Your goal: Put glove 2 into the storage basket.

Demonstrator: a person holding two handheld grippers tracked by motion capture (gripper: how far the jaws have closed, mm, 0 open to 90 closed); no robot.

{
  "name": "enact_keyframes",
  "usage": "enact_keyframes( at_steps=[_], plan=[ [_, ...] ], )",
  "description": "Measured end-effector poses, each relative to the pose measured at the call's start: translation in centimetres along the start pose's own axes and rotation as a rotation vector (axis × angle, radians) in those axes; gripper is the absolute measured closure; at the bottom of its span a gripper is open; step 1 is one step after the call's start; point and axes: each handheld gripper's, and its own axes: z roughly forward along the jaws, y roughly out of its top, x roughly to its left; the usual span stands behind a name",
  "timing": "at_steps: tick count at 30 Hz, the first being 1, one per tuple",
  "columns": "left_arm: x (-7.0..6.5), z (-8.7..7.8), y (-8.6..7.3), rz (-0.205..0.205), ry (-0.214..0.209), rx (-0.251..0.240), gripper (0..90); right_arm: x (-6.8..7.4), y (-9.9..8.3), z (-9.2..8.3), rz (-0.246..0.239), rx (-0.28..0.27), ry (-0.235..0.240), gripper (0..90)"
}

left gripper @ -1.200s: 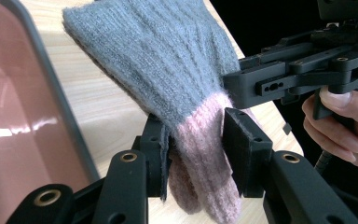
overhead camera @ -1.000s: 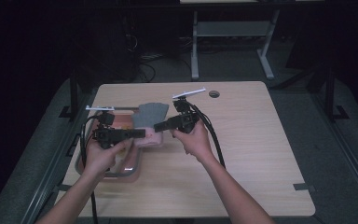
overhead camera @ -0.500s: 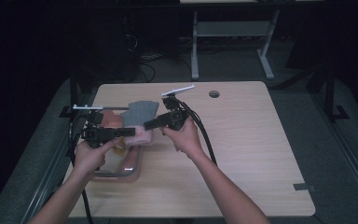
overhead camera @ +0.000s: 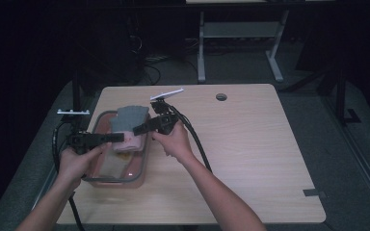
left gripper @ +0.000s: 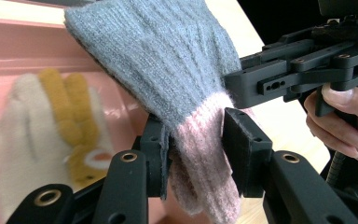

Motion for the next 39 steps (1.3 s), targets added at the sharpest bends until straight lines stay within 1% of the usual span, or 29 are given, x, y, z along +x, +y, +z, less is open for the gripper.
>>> enact_keyframes(
  at_steps=[3, 10, 12, 17, 18, 19, 21, 22, 25, 29, 30, 34, 35, 38, 39],
  plan=[
    [0.5, -0.4, -0.2, -0.010, 0.003, -0.001, 62.2, 0.2, 0.2, 0.8, -0.006, 0.008, 0.006, 70.6],
    [1.6, -1.3, -0.6, -0.017, 0.017, 0.008, 63.2, 0.7, 0.4, 2.1, -0.014, 0.025, 0.011, 70.6],
    [1.9, -1.4, -0.7, -0.015, 0.021, 0.014, 63.4, 0.8, 0.4, 2.6, -0.016, 0.034, 0.010, 70.6],
    [2.8, -1.8, -1.2, -0.027, 0.036, 0.029, 63.5, 0.9, 0.4, 3.8, -0.011, 0.054, 0.010, 70.6],
    [3.0, -1.8, -1.2, -0.029, 0.037, 0.029, 63.6, 0.9, 0.4, 4.1, -0.020, 0.058, 0.008, 70.6],
    [3.1, -1.8, -1.3, -0.031, 0.042, 0.034, 63.6, 0.9, 0.4, 4.3, -0.017, 0.063, 0.006, 70.6],
    [3.3, -1.9, -1.4, -0.032, 0.048, 0.041, 63.6, 1.0, 0.4, 4.7, -0.011, 0.071, 0.007, 70.6],
    [3.4, -1.9, -1.5, -0.029, 0.050, 0.046, 63.6, 0.9, 0.3, 4.9, -0.015, 0.077, 0.007, 70.6],
    [3.8, -1.9, -1.7, -0.041, 0.057, 0.055, 63.6, 0.9, 0.2, 5.6, -0.015, 0.090, 0.004, 70.6],
    [4.3, -1.6, -2.1, -0.038, 0.071, 0.085, 63.6, 0.8, 0.0, 6.2, -0.022, 0.113, -0.010, 70.3],
    [4.4, -1.5, -2.2, -0.031, 0.078, 0.094, 63.6, 0.8, 0.0, 6.3, -0.025, 0.125, -0.015, 70.3],
    [4.5, -1.1, -2.4, -0.017, 0.104, 0.123, 63.6, 0.7, -0.2, 6.9, -0.035, 0.149, -0.040, 69.8],
    [4.5, -1.0, -2.4, -0.017, 0.109, 0.126, 63.7, 0.7, -0.2, 7.0, -0.029, 0.158, -0.048, 69.7],
    [4.6, -0.7, -2.7, -0.005, 0.129, 0.151, 64.3, 0.5, -0.3, 7.3, -0.046, 0.174, -0.068, 69.4],
    [4.7, -0.6, -2.8, -0.006, 0.132, 0.156, 64.4, 0.5, -0.3, 7.4, -0.041, 0.180, -0.074, 69.4]
  ],
)
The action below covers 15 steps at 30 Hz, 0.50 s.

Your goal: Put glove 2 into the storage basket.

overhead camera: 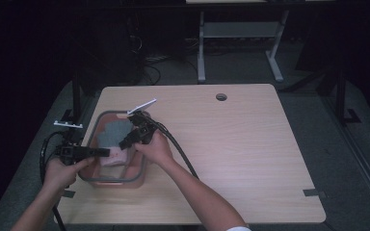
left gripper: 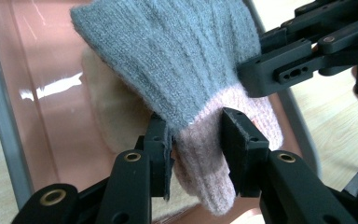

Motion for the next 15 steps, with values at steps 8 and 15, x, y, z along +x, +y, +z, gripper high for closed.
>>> enact_keyframes(
  at_steps=[8, 15],
  plan=[
    [0.5, 0.8, -0.6, 0.013, 0.035, 0.058, 64.6, 0.3, -0.1, 1.3, -0.016, 0.055, -0.039, 69.0],
    [0.6, 1.4, -0.7, 0.039, 0.072, 0.106, 59.9, 0.4, -0.2, 1.7, -0.029, 0.091, -0.057, 66.8]
  ],
)
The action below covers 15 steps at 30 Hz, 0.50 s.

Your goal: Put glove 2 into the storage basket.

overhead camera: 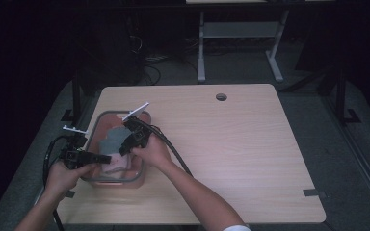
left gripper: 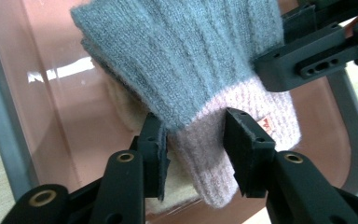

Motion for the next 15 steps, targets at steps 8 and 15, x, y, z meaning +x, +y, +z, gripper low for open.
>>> enact_keyframes(
  at_steps=[8, 15],
  plan=[
    [-0.2, -0.2, 0.2, 0.008, 0.037, -0.005, 54.0, 0.0, 0.0, -0.8, -0.015, -0.021, -0.031, 58.2],
    [-0.4, -0.5, 0.5, 0.019, 0.055, -0.010, 51.3, -0.3, -0.1, -2.2, -0.018, -0.050, -0.044, 56.6]
  ],
)
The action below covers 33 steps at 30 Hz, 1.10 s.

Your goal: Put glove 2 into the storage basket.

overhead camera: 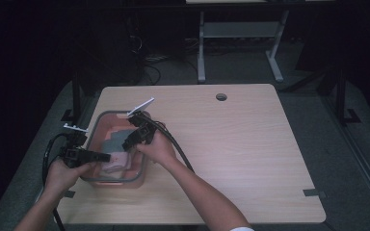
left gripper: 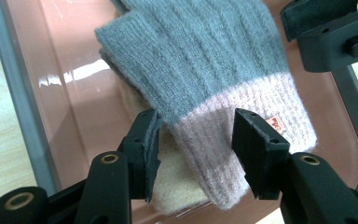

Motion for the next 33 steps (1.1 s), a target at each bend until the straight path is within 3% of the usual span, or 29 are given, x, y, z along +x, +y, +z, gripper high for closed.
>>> enact_keyframes(
  at_steps=[8, 15, 22, 33],
  plan=[
    [-0.1, -0.8, 0.5, 0.005, 0.013, -0.019, 48.3, -0.1, -0.1, -1.1, -0.001, -0.023, 0.006, 55.5],
    [-0.6, -1.8, 1.1, 0.002, 0.027, -0.065, 47.2, -0.4, -0.4, -2.6, 0.000, -0.052, 0.011, 54.3],
    [-1.5, -2.9, 1.9, 0.022, 0.008, -0.125, 46.0, -1.1, -0.9, -4.6, 0.017, -0.083, 0.006, 52.3],
    [-3.4, -2.7, 2.9, 0.055, -0.028, -0.160, 42.5, -2.4, -1.8, -6.6, 0.030, -0.114, -0.017, 49.5]
  ],
)
